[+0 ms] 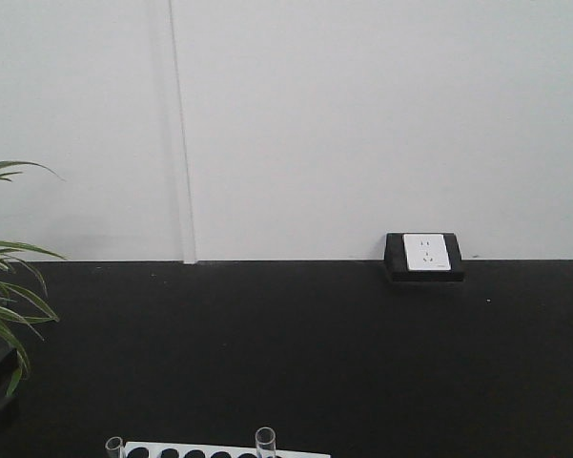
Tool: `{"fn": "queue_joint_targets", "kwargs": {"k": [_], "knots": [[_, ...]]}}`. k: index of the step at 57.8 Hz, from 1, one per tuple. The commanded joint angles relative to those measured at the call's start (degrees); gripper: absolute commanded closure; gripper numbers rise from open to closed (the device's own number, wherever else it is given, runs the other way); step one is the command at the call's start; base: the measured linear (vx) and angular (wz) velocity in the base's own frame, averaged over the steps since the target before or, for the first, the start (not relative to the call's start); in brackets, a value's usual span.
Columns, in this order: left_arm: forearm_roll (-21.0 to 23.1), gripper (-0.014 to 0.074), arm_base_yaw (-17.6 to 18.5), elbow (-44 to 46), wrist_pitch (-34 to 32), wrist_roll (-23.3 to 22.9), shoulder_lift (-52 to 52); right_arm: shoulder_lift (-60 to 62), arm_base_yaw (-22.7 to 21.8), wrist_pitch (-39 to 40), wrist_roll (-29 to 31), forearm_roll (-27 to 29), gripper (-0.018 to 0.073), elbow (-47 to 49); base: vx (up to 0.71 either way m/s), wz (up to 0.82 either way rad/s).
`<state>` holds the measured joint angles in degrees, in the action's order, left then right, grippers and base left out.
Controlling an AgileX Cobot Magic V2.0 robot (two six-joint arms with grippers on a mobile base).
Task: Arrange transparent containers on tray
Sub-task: 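Move the left gripper down over a clear glass tube in the rack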
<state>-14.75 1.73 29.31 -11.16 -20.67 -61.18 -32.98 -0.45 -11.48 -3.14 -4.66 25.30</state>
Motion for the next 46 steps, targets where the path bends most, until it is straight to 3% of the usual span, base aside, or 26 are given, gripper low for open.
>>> {"fn": "queue_joint_targets", "kwargs": {"k": [1, 12, 23, 32, 38, 46], "knots": [[0.2, 0.0136, 0.8, -3.3, -8.5, -2.3, 0.7, -0.3, 0.1, 4.1, 0.1, -0.5, 0.0134, 1.9, 0.00, 0.00], [-0.4, 0.0136, 6.4, -12.7, -19.3, -2.3, 0.8, -0.3, 0.1, 3.2, 0.1, -0.5, 0.0134, 1.9, 0.00, 0.00], [-0.4, 0.0136, 11.1, -17.1, -20.5, -2.3, 0.8, -0.3, 0.1, 2.9, 0.1, -0.5, 0.0134, 1.9, 0.00, 0.00], [-0.6, 0.0136, 13.2, -17.2, -21.3, -2.0, -0.3, -0.3, 0.1, 2.9, 0.1, -0.5, 0.0134, 1.9, 0.00, 0.00], [-3.6, 0.0136, 13.8, -17.2, -22.2, -2.0, -2.5, -0.3, 0.1, 2.9, 0.1, -0.5, 0.0134, 1.9, 0.00, 0.00], [-5.7, 0.0136, 13.8, -17.1, -28.7, -1.9, -6.3, -0.3, 0.1, 2.9, 0.1, -0.5, 0.0134, 1.9, 0.00, 0.00]]}}
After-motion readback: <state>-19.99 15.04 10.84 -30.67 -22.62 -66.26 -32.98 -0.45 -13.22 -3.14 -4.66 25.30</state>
